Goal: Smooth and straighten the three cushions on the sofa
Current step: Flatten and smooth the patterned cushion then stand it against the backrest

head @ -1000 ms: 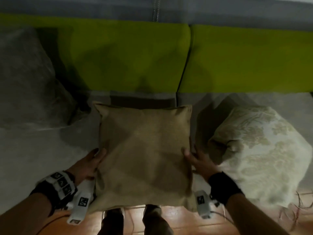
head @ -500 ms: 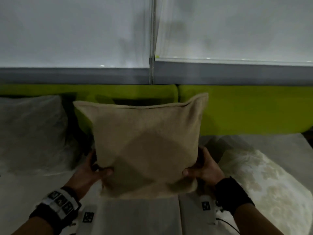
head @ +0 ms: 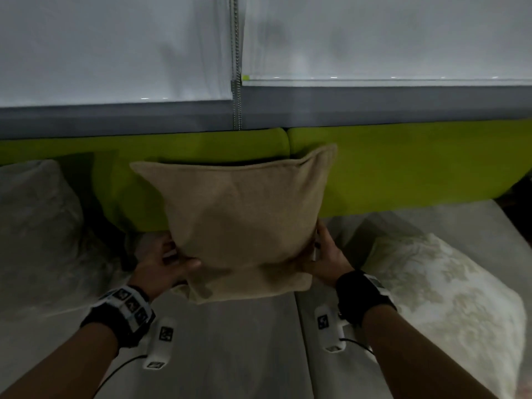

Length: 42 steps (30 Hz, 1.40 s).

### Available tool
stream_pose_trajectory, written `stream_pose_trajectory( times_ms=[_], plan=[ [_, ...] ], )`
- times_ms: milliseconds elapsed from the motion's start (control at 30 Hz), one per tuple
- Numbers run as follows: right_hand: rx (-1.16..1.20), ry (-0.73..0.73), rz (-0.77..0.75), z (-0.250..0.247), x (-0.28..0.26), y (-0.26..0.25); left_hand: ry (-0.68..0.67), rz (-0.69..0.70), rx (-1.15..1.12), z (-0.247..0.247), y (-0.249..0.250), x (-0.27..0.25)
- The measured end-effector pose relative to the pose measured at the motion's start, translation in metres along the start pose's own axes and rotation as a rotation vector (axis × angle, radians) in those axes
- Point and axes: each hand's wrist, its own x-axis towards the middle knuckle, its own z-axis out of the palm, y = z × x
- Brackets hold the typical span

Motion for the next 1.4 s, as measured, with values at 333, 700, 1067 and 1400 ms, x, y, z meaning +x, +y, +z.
stream_pose_trajectory(
  times_ms=[333,700,1067,1400],
  plan=[
    [-0.065,0.137,-0.044,0.015,-0.005,-0.003,0.049,-0.017,0.065,-0.002,-0.016,0.013],
    [-0.311,0.323,0.018,-0.024,-0.118,0.048,-0.560,-0.174,0.595,0.051,-0.023,-0.068],
    [0.115,0.824,0.594,-0.184,-0.240,0.218,-0.400,-0.001,0.595,0.340,0.065,-0.077],
    [0.513,0.522,0.517,-0.259,-0.221,0.265,-0.315,-0.309,0.324,0.453,0.092,-0.096]
  ],
)
